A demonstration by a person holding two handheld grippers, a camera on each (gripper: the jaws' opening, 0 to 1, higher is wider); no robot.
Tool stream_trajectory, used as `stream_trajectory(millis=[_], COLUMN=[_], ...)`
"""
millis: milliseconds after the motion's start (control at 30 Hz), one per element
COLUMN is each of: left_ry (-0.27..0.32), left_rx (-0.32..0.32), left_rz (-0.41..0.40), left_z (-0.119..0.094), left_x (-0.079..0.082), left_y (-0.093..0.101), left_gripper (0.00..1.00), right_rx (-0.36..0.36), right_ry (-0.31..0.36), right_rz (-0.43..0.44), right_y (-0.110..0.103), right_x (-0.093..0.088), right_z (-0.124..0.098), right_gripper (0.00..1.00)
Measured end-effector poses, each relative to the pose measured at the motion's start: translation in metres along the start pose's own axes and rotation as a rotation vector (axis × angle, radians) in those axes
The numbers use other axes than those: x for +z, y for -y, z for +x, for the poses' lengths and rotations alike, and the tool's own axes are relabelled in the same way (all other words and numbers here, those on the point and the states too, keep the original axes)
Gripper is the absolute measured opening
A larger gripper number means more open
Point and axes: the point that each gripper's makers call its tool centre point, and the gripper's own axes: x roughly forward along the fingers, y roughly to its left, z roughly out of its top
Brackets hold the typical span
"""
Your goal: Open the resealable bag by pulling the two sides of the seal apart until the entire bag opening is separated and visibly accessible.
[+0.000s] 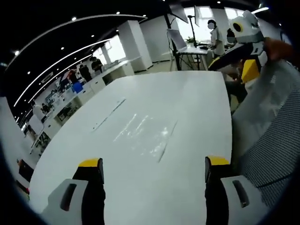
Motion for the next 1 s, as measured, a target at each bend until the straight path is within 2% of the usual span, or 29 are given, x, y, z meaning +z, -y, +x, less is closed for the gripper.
stream_trajectory(millis=[200,433,667,767,800,1000], left_ry=[0.001,-0.023,0.038,0.038,-0.016,-0.007], left_rx=[-0.006,-0.001,0.001,0.012,0.09,0.066], left_rz=[0.016,0.053,0.091,0.112,0.179,0.159], left_z=[0.012,0.032,0.05,0.053,0.061,0.073], left_x=[-0.004,-0.018,-0.015,-0.015,-0.024,-0.026], left_y=[-0.008,-0.014,-0.015,-0.016,-0.028,-0.024], left_gripper=[0.87,0.83,0.75,0.74,0.75,0.7], right_rx=[-0.005,-0.018,-0.005,-0.004,-0.01,-0.024], right_ry=[-0.012,-0.02,-0.035,-0.04,-0.039,-0.043], right_rz=[0.005,0.008,0.011,0.011,0.01,0.018], right_y=[0.001,0.004,0.002,0.002,0.004,0.008], right_x=[-0.003,-0.004,-0.007,-0.008,-0.008,-0.009], right_z=[0.001,0.001,0.002,0.003,0.002,0.002], right_gripper=[0.79,0.79,0.76,0.76,0.76,0.76])
